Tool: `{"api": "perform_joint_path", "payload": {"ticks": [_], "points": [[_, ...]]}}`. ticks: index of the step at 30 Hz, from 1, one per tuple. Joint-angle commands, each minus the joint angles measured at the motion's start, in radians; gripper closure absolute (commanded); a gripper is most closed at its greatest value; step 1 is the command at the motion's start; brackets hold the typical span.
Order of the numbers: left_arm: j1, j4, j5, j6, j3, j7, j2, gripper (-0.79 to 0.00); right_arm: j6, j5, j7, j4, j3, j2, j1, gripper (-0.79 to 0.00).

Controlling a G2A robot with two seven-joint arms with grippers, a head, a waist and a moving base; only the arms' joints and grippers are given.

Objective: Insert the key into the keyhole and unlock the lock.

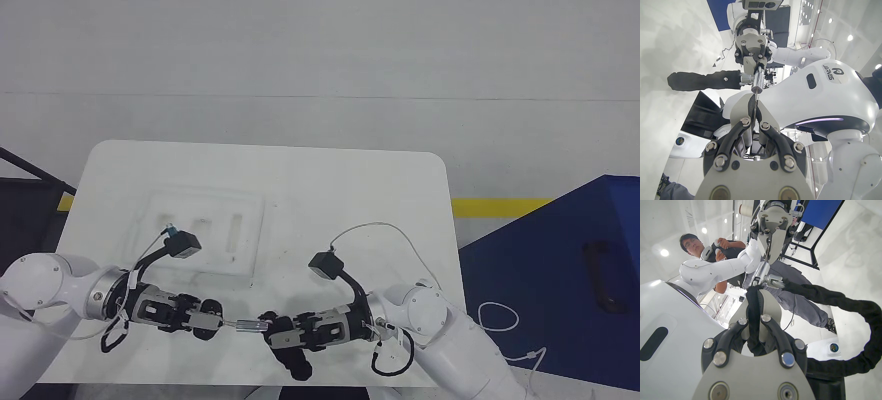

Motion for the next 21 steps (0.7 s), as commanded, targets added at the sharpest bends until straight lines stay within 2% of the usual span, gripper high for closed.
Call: {"api": "perform_joint_path", "payload": {"ticks": [1, 12, 14, 21], "points": [[-0.001, -0.003, 0.009, -0.002, 0.000, 0.002, -0.002, 0.000, -0.001, -0.001, -0.002, -0.001, 0.000, 0.000, -0.001, 0.000], [-0.003, -0.007, 0.020, -0.004, -0.002, 0.004, -0.004, 0.000, -0.001, 0.000, -0.003, -0.001, 0.000, 0.000, -0.001, 0.000], [0.001, -0.017, 0.011, 0.003, -0.002, 0.039, -0.007, 0.000, -0.001, 0.000, -0.003, -0.001, 0.000, 0.000, -0.001, 0.000], [0.036, -0.035, 0.005, -0.057, -0.036, 0.065, -0.016, 0.000, 0.004, -0.011, -0.051, -0.042, 0.026, 0.005, -0.025, 0.000]]}}
